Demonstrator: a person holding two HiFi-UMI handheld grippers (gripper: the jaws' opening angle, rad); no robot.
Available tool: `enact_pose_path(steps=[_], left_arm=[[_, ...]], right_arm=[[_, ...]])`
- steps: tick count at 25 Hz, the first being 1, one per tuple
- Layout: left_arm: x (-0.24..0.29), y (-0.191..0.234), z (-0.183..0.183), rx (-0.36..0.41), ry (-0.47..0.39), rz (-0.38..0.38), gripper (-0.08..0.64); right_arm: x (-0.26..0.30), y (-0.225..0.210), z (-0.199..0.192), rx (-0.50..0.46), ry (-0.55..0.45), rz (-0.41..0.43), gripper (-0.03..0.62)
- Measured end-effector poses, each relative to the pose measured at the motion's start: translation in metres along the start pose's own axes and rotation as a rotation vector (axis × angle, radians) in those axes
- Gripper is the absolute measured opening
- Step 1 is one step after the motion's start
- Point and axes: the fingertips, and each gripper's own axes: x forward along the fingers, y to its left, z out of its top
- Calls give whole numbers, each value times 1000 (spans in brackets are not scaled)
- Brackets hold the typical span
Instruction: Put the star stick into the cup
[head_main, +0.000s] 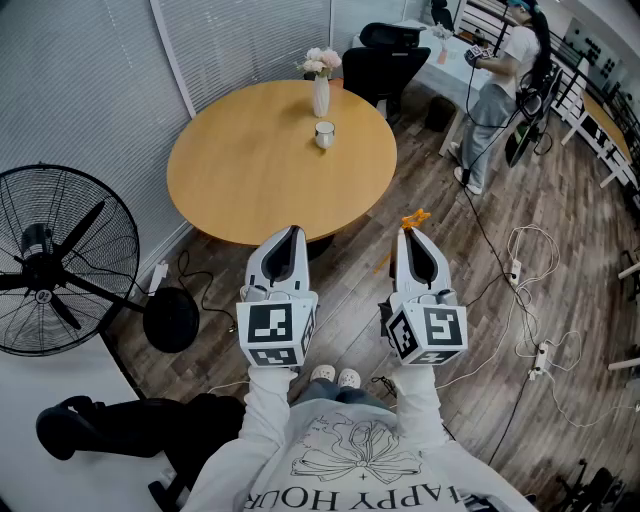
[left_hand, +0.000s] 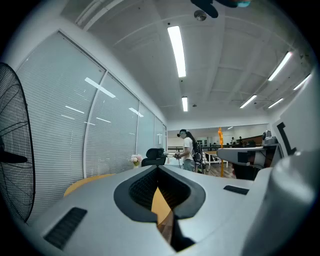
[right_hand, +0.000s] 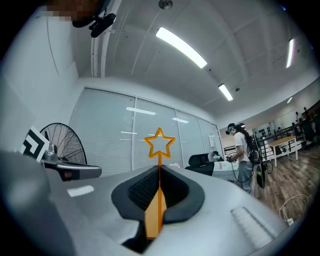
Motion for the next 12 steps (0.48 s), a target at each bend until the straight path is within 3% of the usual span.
enact_pose_path(steps=[12], left_arm=[[17, 15, -1, 5, -7, 4, 6]], right_arm=[[24, -2, -10, 14, -6, 2, 14]])
